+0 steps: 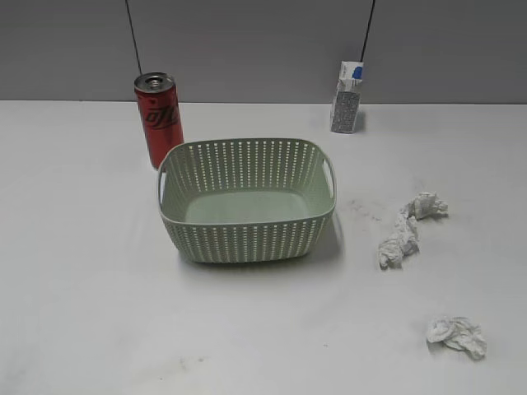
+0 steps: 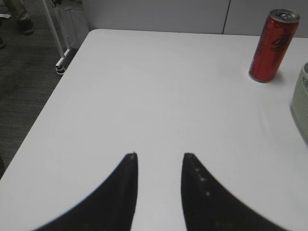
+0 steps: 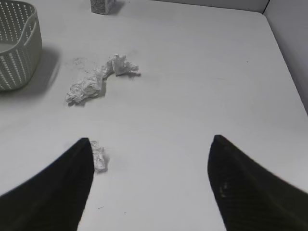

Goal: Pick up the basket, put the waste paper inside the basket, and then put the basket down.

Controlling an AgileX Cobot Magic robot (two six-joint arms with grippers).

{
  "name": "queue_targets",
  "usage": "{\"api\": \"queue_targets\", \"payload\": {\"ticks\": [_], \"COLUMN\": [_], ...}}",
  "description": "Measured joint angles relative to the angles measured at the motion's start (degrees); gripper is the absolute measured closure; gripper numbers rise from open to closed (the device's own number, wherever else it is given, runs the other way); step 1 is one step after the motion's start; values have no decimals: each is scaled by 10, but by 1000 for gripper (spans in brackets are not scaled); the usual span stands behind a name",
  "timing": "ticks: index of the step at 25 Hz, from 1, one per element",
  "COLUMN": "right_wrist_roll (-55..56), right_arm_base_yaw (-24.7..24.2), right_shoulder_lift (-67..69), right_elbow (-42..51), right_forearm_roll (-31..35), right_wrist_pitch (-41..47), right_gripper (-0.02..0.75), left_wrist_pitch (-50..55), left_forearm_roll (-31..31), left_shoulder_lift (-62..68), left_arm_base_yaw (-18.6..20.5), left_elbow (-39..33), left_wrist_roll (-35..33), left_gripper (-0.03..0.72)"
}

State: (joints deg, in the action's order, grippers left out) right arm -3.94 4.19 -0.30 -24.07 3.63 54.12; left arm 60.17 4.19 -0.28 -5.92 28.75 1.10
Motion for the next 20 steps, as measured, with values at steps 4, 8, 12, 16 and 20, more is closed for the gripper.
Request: {"api": "queue_targets", "payload": {"ticks": [4, 8, 12, 16, 20], "right_wrist_roll": [0, 0, 0, 0, 0], "right_arm_base_yaw": [0, 0, 0, 0, 0], "right_shoulder_lift": [0, 0, 0, 0, 0], "right_elbow": [0, 0, 0, 0, 0], "right_forearm_roll": [0, 0, 0, 0, 0], "right_wrist_pitch": [0, 0, 0, 0, 0], "right_gripper": [180, 180, 180, 180, 180], "left_wrist_pitch": [0, 0, 0, 0, 0], "left_forearm_roll": [0, 0, 0, 0, 0], "left_shoulder_lift": [0, 0, 0, 0, 0], "left_arm_base_yaw": [0, 0, 0, 0, 0], "left_elbow": [0, 0, 0, 0, 0], "left_wrist_roll": [0, 0, 0, 0, 0], "left_gripper": [449, 449, 449, 449, 449]}}
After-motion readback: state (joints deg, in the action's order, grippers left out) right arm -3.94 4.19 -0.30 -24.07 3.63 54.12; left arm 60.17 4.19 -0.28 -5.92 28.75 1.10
